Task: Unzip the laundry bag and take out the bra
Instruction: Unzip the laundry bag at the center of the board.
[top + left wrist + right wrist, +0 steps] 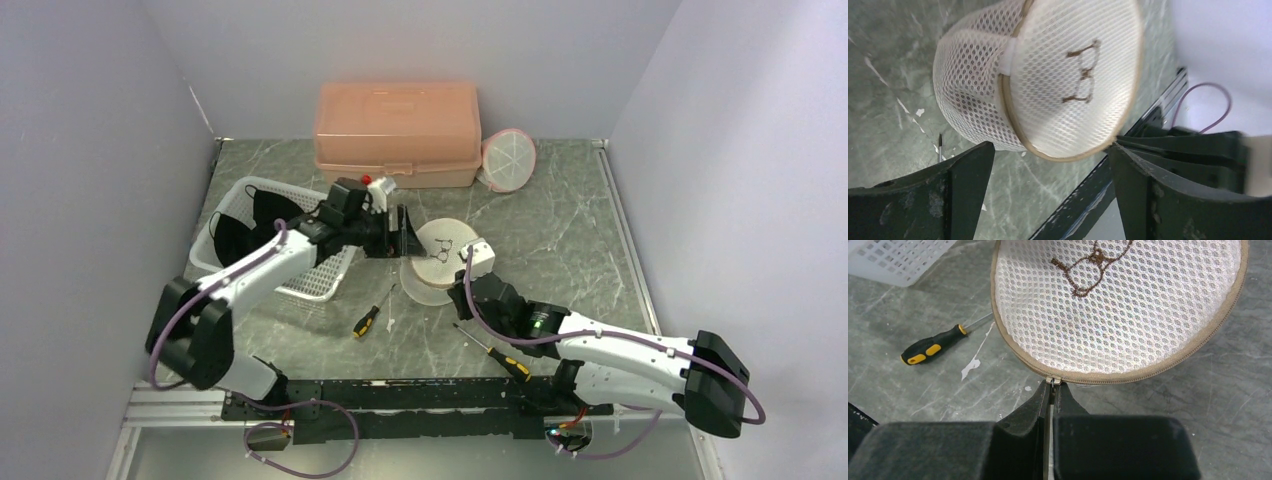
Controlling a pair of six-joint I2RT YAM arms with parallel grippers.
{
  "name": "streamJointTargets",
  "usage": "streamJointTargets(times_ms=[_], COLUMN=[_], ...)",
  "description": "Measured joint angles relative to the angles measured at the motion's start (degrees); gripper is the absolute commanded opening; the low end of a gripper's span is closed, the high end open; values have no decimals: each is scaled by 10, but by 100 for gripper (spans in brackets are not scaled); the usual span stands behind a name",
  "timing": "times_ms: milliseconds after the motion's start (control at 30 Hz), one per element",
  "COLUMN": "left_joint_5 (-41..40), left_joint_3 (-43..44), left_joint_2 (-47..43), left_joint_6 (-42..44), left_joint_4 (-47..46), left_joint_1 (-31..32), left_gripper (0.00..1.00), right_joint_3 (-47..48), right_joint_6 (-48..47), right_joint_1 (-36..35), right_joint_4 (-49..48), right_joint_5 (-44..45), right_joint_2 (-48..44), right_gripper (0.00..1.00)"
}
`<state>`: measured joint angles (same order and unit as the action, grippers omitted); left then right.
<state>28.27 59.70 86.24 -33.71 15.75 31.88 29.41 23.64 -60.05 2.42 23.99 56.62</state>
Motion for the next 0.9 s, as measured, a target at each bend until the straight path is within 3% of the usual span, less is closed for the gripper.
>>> streamJointTargets(times_ms=[133, 300, 567, 900], left_joint_5=[-38, -75, -167, -238], left_joint_3=[-5, -77, -205, -207], left_joint_2=[-82, -150, -132, -79], left_joint_6=[-54, -183, -401, -513], left_joint_4=[2, -35, -150, -246], left_joint_1=[-4, 18, 145, 170], left_gripper=[86, 79, 63, 58], right_joint_3=[-3, -6, -8, -8], right_joint_6=[0, 5, 10, 10], right_joint_1=[0, 0, 0, 0], right_joint_4=[0, -12, -17, -18], right_joint_5=[0, 0, 0, -1], right_joint_2=[-3, -5, 0, -2], right_gripper=[0, 0, 0, 0])
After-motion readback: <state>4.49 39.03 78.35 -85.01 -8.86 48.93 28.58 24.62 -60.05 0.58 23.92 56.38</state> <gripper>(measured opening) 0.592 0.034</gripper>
